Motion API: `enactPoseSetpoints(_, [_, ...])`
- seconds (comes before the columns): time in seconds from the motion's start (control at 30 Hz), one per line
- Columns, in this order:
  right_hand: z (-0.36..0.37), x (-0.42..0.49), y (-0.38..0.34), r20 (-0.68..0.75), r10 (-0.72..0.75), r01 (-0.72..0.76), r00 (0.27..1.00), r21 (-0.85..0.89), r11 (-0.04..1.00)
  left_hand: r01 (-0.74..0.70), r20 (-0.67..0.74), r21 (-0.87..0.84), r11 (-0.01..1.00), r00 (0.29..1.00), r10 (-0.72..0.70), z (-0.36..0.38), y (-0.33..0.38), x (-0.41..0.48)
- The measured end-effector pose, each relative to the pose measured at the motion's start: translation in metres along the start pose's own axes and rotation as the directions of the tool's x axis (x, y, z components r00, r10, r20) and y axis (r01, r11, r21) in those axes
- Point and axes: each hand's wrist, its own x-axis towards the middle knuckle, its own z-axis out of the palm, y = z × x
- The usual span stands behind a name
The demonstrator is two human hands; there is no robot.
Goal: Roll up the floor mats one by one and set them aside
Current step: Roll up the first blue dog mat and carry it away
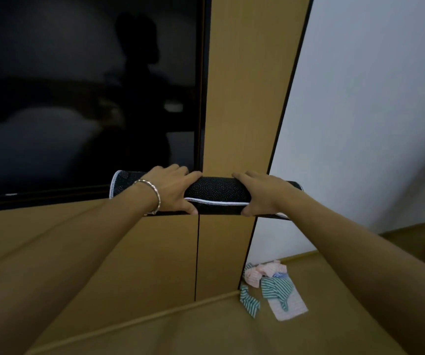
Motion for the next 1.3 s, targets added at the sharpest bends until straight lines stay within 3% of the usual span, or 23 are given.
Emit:
enactPoseSetpoints(0.17, [0.031, 0.064, 0.015, 0.169, 0.038, -0.04, 0.985, 0.01, 0.999, -0.034, 0.076, -0.065, 0.997, 0.996, 0.039, 0.058, -0.029, 0.041])
enactPoseSetpoints(0.5, [0.13, 0.143, 0.04, 0.364, 0.016, -0.033, 0.931, 0.04, 0.999, -0.056, 0.292, -0.228, 0.972, 0.948, 0.124, 0.176, -0.039, 0.103])
enactPoseSetpoints(0.77, [0.178, 0.171, 0.076, 0.475, -0.083, 0.001, 0.876, 0.17, 0.986, 0.039, 0.431, -0.293, 0.955, 0.897, 0.096, 0.209, -0.018, 0.131])
enactPoseSetpoints(0.97, [0.24, 0.172, 0.116, 0.514, -0.214, 0.082, 0.831, 0.267, 0.96, 0.218, 0.555, -0.318, 0.923, 0.832, -0.005, 0.245, 0.029, 0.146])
enactPoseSetpoints(1.07, [0.285, 0.17, 0.137, 0.52, -0.294, 0.168, 0.802, 0.276, 0.946, 0.31, 0.613, -0.319, 0.896, 0.788, -0.054, 0.278, 0.067, 0.147])
enactPoseSetpoints(1.3, [0.446, 0.166, 0.152, 0.545, -0.345, 0.169, 0.764, 0.348, 0.922, 0.404, 0.672, -0.319, 0.857, 0.734, -0.096, 0.408, 0.135, 0.148])
